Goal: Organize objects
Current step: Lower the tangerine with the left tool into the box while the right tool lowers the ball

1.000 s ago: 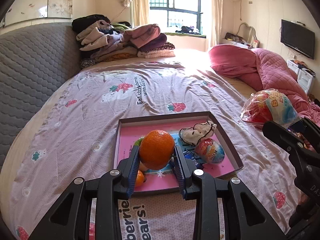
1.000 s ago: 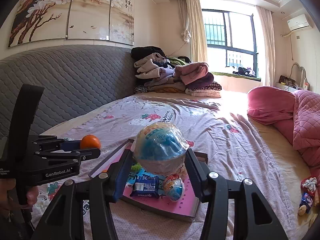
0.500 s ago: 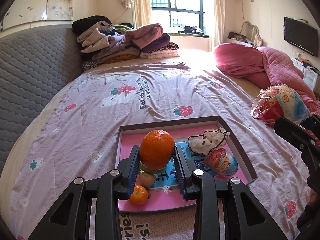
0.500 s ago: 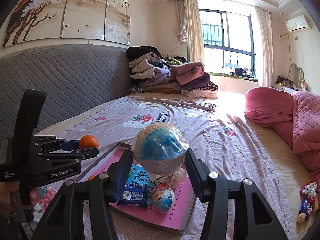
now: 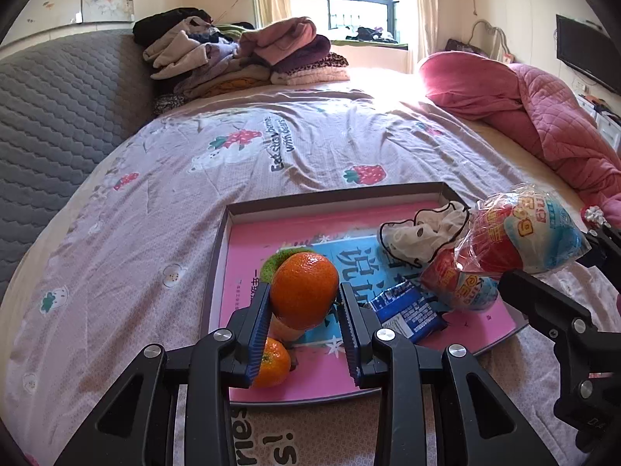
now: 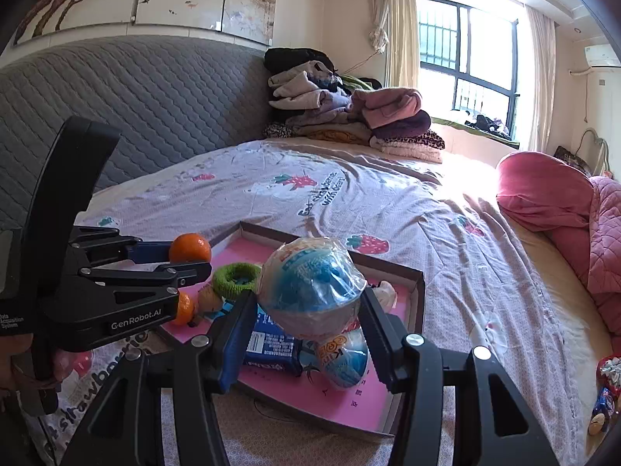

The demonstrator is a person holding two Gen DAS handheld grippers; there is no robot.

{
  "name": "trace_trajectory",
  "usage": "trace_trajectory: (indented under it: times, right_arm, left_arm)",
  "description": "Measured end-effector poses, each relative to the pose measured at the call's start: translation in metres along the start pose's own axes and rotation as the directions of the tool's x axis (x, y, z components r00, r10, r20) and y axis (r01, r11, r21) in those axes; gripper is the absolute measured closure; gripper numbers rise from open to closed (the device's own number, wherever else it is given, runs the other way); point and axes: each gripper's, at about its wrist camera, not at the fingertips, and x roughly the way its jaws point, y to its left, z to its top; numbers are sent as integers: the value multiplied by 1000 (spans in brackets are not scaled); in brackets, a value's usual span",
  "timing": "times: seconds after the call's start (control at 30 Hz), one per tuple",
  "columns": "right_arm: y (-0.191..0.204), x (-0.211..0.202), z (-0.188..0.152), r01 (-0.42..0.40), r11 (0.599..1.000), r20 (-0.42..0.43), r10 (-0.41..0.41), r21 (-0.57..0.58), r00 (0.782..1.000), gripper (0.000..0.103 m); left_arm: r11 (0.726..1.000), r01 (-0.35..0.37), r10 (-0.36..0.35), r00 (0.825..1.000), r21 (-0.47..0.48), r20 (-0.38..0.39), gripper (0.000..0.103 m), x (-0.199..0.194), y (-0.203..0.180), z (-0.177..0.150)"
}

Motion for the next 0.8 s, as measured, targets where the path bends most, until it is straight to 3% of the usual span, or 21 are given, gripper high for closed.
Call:
trace_trajectory:
  times: [0.8]
  right_arm:
    - [24,42,-40,12,997,-111,-21,-79,994,49]
  left_arm:
    - [997,74,-73,996,24,-60,68,44,-7,-28]
